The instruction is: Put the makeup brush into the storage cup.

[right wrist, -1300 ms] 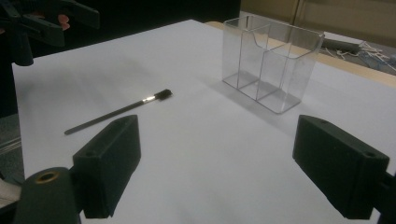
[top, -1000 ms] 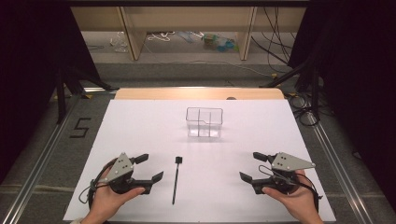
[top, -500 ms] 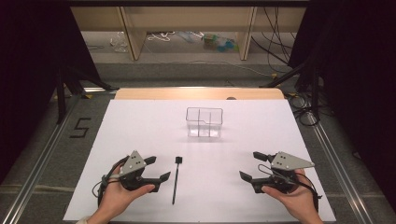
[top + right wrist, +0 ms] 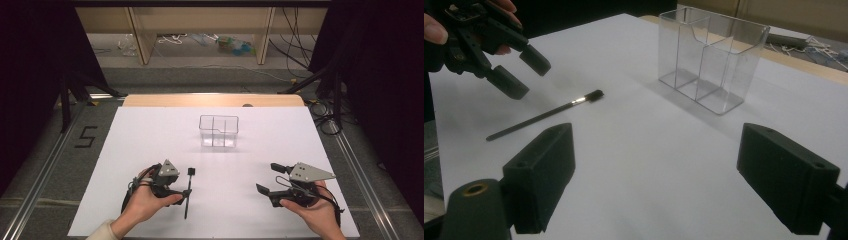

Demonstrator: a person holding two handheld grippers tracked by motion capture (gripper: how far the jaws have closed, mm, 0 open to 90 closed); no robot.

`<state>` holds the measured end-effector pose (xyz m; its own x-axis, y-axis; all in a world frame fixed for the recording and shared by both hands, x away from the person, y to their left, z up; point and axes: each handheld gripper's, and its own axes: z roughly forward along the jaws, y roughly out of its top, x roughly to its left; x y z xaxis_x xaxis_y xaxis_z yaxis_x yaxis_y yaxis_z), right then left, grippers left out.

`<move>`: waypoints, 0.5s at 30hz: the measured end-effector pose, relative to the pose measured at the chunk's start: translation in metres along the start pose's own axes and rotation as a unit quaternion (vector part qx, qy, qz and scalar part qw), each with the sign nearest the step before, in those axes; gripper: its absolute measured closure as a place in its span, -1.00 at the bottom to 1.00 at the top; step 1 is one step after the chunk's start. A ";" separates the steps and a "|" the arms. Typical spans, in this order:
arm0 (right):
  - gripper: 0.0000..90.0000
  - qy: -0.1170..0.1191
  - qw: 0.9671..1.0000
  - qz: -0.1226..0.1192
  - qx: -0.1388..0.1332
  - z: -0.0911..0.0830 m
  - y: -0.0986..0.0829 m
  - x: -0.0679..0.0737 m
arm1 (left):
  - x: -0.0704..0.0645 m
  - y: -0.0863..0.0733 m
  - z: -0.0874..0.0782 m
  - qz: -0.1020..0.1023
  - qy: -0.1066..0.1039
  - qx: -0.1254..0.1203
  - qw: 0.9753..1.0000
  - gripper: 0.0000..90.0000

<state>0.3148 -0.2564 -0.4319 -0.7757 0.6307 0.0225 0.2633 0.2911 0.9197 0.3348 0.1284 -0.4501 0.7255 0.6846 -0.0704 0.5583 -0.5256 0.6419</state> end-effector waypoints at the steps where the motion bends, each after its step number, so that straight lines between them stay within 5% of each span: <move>1: -0.63 0.000 1.000 0.000 0.000 0.000 0.000 0.000 | 0.000 0.000 0.000 0.000 0.000 0.000 1.000 -0.30; 9: -0.63 0.001 1.000 0.001 0.009 -0.001 0.000 0.000 | -0.004 0.010 0.014 0.006 0.000 0.055 0.998 -0.30; 15: -0.63 0.007 1.000 0.003 0.010 0.000 0.000 -0.001 | -0.006 0.014 0.021 0.004 0.011 0.072 0.997 -0.32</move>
<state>0.3150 -0.2572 -0.4318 -0.7816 0.6230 0.0329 0.2795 0.3026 0.9112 0.3468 0.1058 -0.4568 0.7215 0.6908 -0.0476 0.6061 -0.5968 0.5258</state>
